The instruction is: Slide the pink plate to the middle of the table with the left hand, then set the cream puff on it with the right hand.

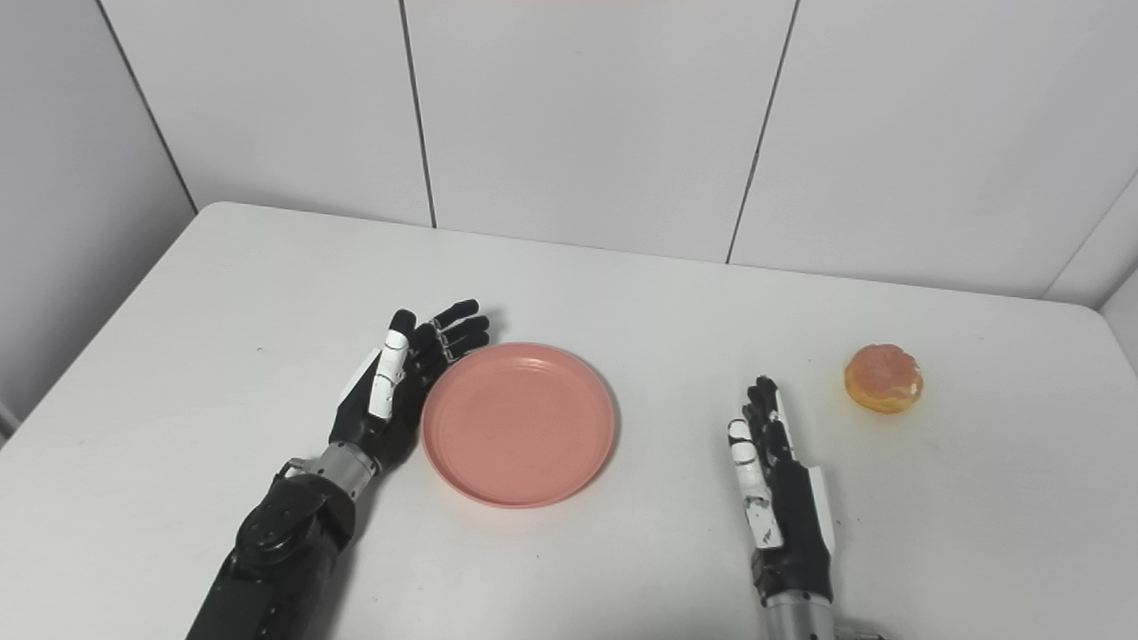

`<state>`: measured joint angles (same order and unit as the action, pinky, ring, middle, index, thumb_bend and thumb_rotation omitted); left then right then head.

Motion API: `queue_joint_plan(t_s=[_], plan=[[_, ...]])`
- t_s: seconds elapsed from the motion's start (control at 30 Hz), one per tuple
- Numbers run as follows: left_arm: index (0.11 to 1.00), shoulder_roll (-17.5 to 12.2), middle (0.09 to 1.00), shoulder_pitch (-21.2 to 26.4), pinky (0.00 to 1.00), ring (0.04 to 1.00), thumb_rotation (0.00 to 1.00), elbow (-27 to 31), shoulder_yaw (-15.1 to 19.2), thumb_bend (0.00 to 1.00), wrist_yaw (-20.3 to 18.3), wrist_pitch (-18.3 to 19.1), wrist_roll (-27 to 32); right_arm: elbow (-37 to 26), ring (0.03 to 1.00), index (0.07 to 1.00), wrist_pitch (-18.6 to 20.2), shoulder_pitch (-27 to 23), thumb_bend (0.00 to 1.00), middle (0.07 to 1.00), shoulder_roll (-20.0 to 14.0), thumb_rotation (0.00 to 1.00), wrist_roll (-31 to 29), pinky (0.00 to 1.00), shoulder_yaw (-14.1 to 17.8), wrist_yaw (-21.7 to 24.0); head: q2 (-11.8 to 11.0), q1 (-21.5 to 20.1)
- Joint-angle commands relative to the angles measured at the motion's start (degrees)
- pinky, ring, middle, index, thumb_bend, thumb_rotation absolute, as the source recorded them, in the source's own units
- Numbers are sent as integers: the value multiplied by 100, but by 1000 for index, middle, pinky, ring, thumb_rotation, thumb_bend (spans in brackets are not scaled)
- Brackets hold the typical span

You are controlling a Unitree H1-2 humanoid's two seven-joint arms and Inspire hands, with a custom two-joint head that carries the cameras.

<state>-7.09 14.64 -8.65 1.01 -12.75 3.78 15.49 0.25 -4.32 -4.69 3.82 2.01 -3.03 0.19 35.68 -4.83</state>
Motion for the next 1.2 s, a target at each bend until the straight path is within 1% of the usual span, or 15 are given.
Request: queue_joint_plan(t_s=[0.0,0.1,0.13,0.17,0.33,0.5,0.6,0.7,0.8,0.83,0.93,1.07,1.13,1.17], plan=[[814,30,843,-166,874,869,1000,96,-117,801,-87,164,-71,-84,972,973,-155,-151,570,969,86,836,56,1000,-16,-87,20,-99],[825,15,847,-277,889,877,1000,327,-182,785,-85,357,-43,-98,973,974,-89,-168,578,968,142,824,69,1000,-53,-103,33,-351],[827,-9,847,-309,890,879,1000,378,-213,780,-121,396,-30,-101,977,978,-64,-172,576,971,146,834,79,1000,-70,-95,36,-371],[838,-38,856,-338,900,890,1000,422,-243,776,-162,419,-21,-101,984,983,-40,-180,571,975,154,846,97,1000,-89,-92,54,-478],[854,-147,871,-434,910,899,1000,515,-419,773,-319,383,-112,-29,994,999,-158,-221,567,989,151,871,219,1000,-170,-123,64,-599],[850,-171,870,-520,921,900,1000,616,-612,787,-441,371,-176,-41,999,1000,-138,-242,554,999,173,875,274,1000,-191,-157,93,-649],[858,-193,878,-556,936,914,1000,652,-710,789,-490,358,-183,-48,999,1000,-101,-256,558,995,186,881,291,1000,-204,-159,106,-772],[857,-158,873,-622,912,901,1000,707,-752,765,-483,317,-189,-62,1000,1000,-65,-254,576,993,211,882,332,1000,-220,-175,89,-801],[867,-174,886,-670,933,911,1000,761,-791,747,-540,283,-162,-49,1000,1000,-37,-270,580,998,237,892,417,1000,-244,-202,130,-875],[869,-173,888,-700,937,912,1000,833,-801,745,-531,363,-150,-43,1000,1000,-27,-279,582,999,260,894,446,1000,-246,-226,140,-930],[876,-178,890,-759,932,921,1000,976,-820,750,-505,515,-140,-14,997,1000,-35,-296,588,999,296,900,510,1000,-253,-277,144,-961],[881,-172,899,-818,928,928,1000,1054,-824,776,-504,523,-143,1,1000,1000,-56,-324,578,1000,344,888,441,1000,-248,-258,175,-1001],[885,-171,904,-843,930,931,1000,1057,-857,777,-533,459,-161,5,1000,1000,-81,-333,570,1000,343,885,413,1000,-247,-242,163,-802],[887,-166,905,-854,931,932,1000,1057,-880,777,-538,434,-181,4,1000,1000,-89,-331,566,1000,337,885,414,1000,-248,-238,172,-804]])
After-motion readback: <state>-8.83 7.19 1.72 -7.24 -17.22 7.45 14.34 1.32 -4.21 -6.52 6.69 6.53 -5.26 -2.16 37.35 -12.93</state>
